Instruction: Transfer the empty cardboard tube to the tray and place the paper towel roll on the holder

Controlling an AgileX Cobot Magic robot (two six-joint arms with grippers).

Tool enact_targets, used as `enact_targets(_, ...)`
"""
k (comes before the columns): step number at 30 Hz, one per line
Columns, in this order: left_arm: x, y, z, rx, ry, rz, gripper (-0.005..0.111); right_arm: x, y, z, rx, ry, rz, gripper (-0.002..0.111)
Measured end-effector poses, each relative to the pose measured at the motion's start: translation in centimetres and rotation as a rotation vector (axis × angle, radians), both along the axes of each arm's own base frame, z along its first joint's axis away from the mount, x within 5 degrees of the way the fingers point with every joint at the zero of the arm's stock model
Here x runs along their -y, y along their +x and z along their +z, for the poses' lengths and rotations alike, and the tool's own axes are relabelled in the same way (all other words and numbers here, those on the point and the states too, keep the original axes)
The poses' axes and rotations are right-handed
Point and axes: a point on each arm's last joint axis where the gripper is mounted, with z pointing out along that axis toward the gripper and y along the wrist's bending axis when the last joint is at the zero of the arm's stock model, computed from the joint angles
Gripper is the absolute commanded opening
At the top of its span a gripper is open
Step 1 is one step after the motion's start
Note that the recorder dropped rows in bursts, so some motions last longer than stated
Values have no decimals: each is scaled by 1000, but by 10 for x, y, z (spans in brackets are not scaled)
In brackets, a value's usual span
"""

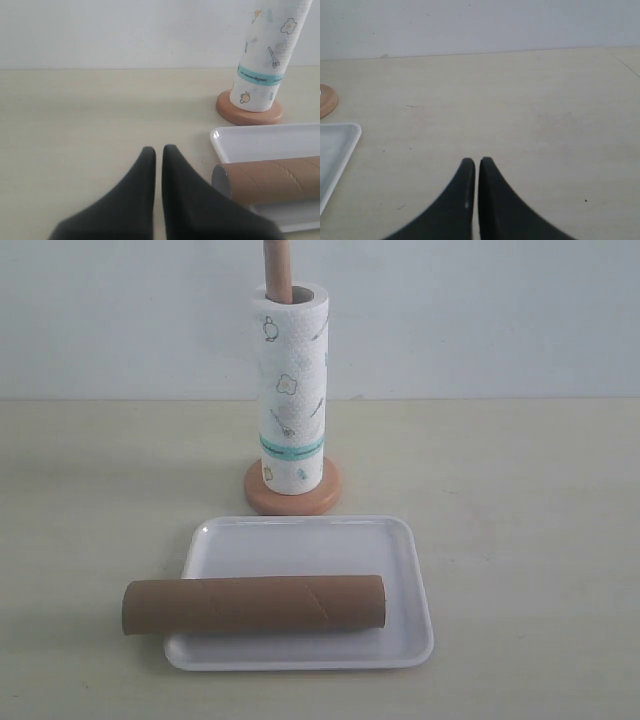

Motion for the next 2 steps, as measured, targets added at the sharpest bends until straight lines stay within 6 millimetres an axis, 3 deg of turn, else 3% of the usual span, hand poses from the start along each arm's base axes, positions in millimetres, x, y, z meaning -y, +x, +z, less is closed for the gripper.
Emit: enact_targets(2,0,0,0,0,0,0,4,0,0,0,0,0,0,3)
